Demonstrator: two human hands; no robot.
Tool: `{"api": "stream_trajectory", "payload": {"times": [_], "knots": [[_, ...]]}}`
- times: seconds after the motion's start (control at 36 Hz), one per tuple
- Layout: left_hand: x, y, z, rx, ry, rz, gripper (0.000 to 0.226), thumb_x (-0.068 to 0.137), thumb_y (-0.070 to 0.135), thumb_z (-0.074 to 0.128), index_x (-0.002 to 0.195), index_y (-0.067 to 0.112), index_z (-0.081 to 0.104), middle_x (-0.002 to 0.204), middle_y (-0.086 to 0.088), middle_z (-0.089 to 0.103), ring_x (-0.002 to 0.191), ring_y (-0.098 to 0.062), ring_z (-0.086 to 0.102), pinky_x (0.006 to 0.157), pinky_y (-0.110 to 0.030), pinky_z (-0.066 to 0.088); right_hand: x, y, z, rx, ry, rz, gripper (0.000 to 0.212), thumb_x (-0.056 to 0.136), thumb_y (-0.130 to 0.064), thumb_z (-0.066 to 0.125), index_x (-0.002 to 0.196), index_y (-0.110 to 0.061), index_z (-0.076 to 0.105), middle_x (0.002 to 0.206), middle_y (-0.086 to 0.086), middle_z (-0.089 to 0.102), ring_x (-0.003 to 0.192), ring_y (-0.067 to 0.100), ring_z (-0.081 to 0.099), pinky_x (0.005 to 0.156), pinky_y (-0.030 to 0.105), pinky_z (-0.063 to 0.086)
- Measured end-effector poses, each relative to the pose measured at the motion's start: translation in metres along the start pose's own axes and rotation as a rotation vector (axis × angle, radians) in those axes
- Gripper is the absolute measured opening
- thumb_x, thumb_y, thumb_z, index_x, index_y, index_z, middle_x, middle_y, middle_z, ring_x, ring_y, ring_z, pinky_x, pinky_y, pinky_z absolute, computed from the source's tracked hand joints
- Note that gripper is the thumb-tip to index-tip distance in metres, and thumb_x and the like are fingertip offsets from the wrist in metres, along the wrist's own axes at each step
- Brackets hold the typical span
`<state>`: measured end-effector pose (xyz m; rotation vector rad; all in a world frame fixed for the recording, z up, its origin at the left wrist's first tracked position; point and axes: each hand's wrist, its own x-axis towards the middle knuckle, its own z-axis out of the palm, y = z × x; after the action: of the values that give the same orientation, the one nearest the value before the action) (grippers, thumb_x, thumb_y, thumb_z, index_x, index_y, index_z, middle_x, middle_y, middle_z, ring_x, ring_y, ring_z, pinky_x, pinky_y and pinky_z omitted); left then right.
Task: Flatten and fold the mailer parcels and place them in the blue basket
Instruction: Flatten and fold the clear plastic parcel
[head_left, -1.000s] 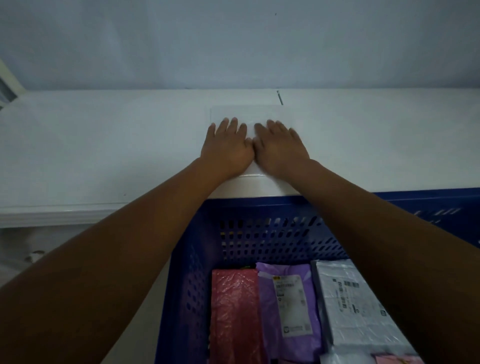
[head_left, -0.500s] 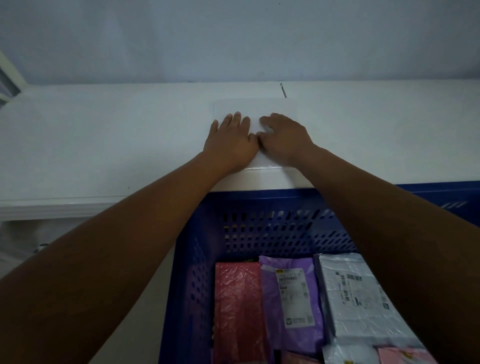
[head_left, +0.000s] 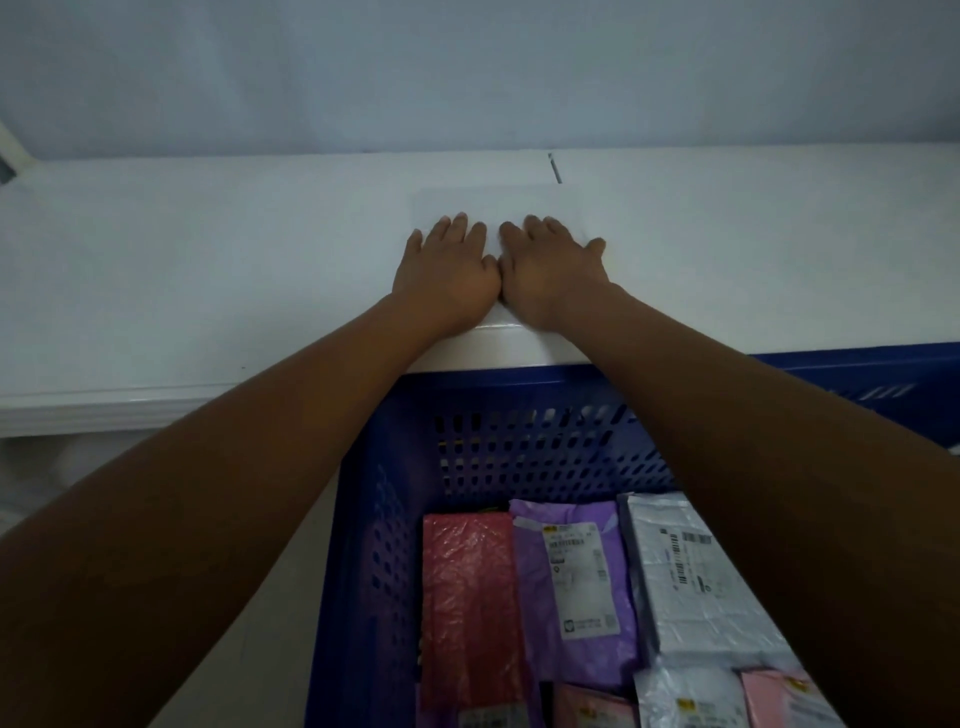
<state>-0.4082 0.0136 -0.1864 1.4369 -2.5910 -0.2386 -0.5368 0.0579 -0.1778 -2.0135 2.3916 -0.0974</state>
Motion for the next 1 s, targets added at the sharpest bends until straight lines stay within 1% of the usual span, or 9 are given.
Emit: {"api": "stream_trajectory", "payload": {"times": [0.17,0.28,0.42,0.47,0.56,0.64,0.78,0.89,1.0], "knots": [[-0.001,-0.001,-0.001,-0.013,-0.001,0.003,0.057,0.104,0.035,0.022,0.158,0.015,0.015,0.166,-0.009,0.01,0.153,-0.023,0.006,0.124,-0.046,0.004,0.002,0.003,0.001,0.091,0.022,0.024,0.055,0.098,-0.044,0.029,0.15,-0.026,0.032,0.154,0.003,0.035,0.145,0.023,0.027,0.11,0.065,0.02],[-0.002,0.0,-0.001,-0.025,0.007,0.003,0.058,0.104,0.035,0.023,0.158,0.014,0.016,0.166,-0.009,0.01,0.153,-0.023,0.006,0.124,-0.045,0.004,0.003,0.005,-0.003,0.13,0.054,0.039,0.053,0.093,-0.045,0.036,0.143,-0.029,0.043,0.136,-0.002,0.05,0.128,0.021,0.044,0.102,0.057,0.027],[-0.001,-0.001,-0.001,-0.028,0.009,-0.004,0.058,0.104,0.036,0.024,0.158,0.015,0.017,0.166,-0.008,0.011,0.153,-0.023,0.006,0.124,-0.045,0.004,0.003,0.008,-0.003,0.191,0.051,0.061,0.055,0.092,-0.048,0.038,0.145,-0.033,0.045,0.148,-0.008,0.045,0.137,0.016,0.039,0.105,0.053,0.022],[-0.001,0.0,0.0,-0.027,0.011,-0.005,0.059,0.103,0.037,0.024,0.158,0.015,0.017,0.166,-0.008,0.011,0.153,-0.023,0.006,0.124,-0.045,0.004,0.004,0.011,0.0,0.294,0.131,0.097,0.051,0.094,-0.046,0.039,0.142,-0.033,0.05,0.15,-0.009,0.045,0.137,0.015,0.04,0.108,0.047,0.023],[-0.001,0.0,0.0,-0.024,0.013,-0.011,0.06,0.102,0.037,0.024,0.158,0.015,0.017,0.166,-0.009,0.01,0.153,-0.023,0.006,0.124,-0.045,0.003,0.001,0.016,0.001,0.568,0.459,0.25,0.038,0.099,-0.019,0.045,0.135,-0.017,0.059,0.136,0.004,0.058,0.127,0.021,0.05,0.102,0.022,0.033],[-0.001,-0.001,0.0,-0.024,0.016,-0.015,0.06,0.103,0.037,0.024,0.158,0.015,0.018,0.166,-0.009,0.011,0.153,-0.024,0.006,0.124,-0.045,0.003,-0.005,0.019,-0.001,0.597,0.592,0.313,0.048,0.089,0.007,0.041,0.129,-0.01,0.061,0.126,0.009,0.06,0.122,0.022,0.05,0.085,0.006,0.025],[-0.001,-0.001,0.0,-0.017,0.02,-0.016,0.06,0.103,0.037,0.024,0.157,0.015,0.018,0.166,-0.009,0.011,0.153,-0.023,0.006,0.124,-0.045,0.003,-0.005,0.016,0.0,0.571,0.566,0.235,0.051,0.087,0.012,0.041,0.128,-0.01,0.061,0.125,0.007,0.061,0.123,0.02,0.05,0.086,0.007,0.025],[0.0,-0.001,0.002,-0.001,0.018,-0.015,0.06,0.102,0.038,0.023,0.158,0.015,0.018,0.166,-0.008,0.011,0.153,-0.024,0.006,0.124,-0.045,0.003,-0.004,0.019,0.001,0.655,0.551,0.253,0.047,0.086,0.012,0.047,0.126,-0.007,0.063,0.12,0.01,0.065,0.113,0.019,0.059,0.093,0.016,0.042],[0.001,-0.001,0.003,0.008,0.026,-0.011,0.06,0.102,0.039,0.023,0.157,0.015,0.019,0.165,-0.008,0.013,0.153,-0.024,0.008,0.124,-0.045,0.004,-0.004,0.02,-0.001,0.674,0.512,0.287,0.042,0.085,0.012,0.049,0.119,-0.006,0.066,0.11,0.009,0.067,0.095,0.014,0.061,0.081,0.011,0.04]]}}
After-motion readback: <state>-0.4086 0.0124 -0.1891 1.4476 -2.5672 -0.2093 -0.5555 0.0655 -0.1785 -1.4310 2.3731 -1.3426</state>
